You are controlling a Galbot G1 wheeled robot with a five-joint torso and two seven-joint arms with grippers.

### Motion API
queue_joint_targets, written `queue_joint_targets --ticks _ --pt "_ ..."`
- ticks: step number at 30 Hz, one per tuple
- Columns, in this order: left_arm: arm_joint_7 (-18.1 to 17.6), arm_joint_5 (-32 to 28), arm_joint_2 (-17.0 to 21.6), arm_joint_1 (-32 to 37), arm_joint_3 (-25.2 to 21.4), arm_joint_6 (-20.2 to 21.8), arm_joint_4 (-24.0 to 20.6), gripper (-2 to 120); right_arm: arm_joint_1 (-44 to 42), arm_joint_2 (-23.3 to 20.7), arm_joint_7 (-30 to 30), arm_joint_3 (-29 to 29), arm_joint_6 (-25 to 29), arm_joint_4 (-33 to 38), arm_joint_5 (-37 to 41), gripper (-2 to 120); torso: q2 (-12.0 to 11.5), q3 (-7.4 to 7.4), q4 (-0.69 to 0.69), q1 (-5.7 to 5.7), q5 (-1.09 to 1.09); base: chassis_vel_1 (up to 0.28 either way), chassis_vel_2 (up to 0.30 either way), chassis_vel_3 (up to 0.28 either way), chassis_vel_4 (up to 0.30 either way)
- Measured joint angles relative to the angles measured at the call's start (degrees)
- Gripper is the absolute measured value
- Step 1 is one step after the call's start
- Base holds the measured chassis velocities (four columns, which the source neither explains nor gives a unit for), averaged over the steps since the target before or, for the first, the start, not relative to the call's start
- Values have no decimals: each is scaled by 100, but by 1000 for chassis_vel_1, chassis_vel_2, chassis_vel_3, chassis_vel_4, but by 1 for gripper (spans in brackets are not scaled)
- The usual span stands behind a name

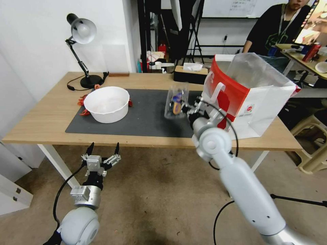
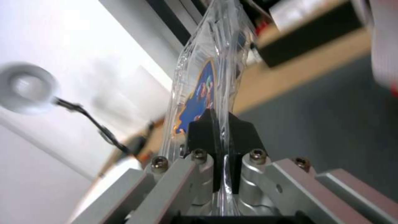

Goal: Close the takeout container lid, then place the container into the takeout bag.

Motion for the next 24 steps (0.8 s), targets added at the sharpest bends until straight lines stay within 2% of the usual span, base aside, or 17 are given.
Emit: queue_joint_targets --ticks 4,10,16,24 --pt "-2 -3 -17 -1 -13 5 -14 100 228 -169 121 290 -163 380 80 0 0 1 -1 0 1 0 0 0 0" --pt "-5 -1 -41 -33 -14 28 -20 100 719 -498 677 973 -667 729 173 0 0 1 1 0 1 0 0 0 0" --pt "-7 0 -41 -72 -7 32 -19 100 871 -927 1065 1561 -955 550 -122 0 0 0 0 0 1 0 0 0 0" --pt "-8 -1 -38 -150 32 35 -11 100 733 -1059 1315 1726 -1086 193 -370 0 0 0 0 0 0 0 0 0 0"
